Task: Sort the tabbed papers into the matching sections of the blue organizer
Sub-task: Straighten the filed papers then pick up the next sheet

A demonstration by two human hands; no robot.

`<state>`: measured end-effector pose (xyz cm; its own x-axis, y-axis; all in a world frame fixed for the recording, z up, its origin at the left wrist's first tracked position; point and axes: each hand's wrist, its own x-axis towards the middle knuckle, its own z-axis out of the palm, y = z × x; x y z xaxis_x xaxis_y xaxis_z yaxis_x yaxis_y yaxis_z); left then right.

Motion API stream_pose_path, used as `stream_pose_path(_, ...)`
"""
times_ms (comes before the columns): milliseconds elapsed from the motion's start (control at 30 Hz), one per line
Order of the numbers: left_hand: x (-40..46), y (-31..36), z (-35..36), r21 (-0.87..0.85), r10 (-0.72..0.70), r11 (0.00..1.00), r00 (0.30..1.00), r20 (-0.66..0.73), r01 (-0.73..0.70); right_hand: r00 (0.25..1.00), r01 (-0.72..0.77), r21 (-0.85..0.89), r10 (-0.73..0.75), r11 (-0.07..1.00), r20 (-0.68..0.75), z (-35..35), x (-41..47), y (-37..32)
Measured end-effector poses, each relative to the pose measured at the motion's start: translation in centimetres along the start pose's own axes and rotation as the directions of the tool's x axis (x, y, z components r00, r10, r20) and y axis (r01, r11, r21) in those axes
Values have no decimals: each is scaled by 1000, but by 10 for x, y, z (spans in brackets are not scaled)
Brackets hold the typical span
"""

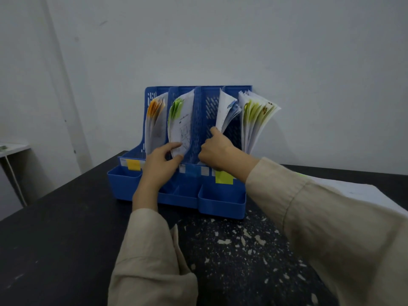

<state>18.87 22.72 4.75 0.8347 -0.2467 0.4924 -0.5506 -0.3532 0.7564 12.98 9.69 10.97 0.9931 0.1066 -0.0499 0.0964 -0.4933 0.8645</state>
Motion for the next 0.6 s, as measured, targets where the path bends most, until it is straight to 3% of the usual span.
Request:
stream_pose_path(133, 1, 1, -1, 11, -1, 1000, 1000, 12, 1, 986, -40, 21, 43, 999, -158, -12, -6, 14)
stream_pose_path(500, 0, 12, -5, 45, 25, 999, 999, 23, -26, 997, 3, 27, 0, 1000, -83, -1, -9, 2)
stream_pose_path(600, -1, 20, -8, 56, 94, 994, 995, -15, -93, 976, -15, 71, 30, 997, -214, 8, -18, 5)
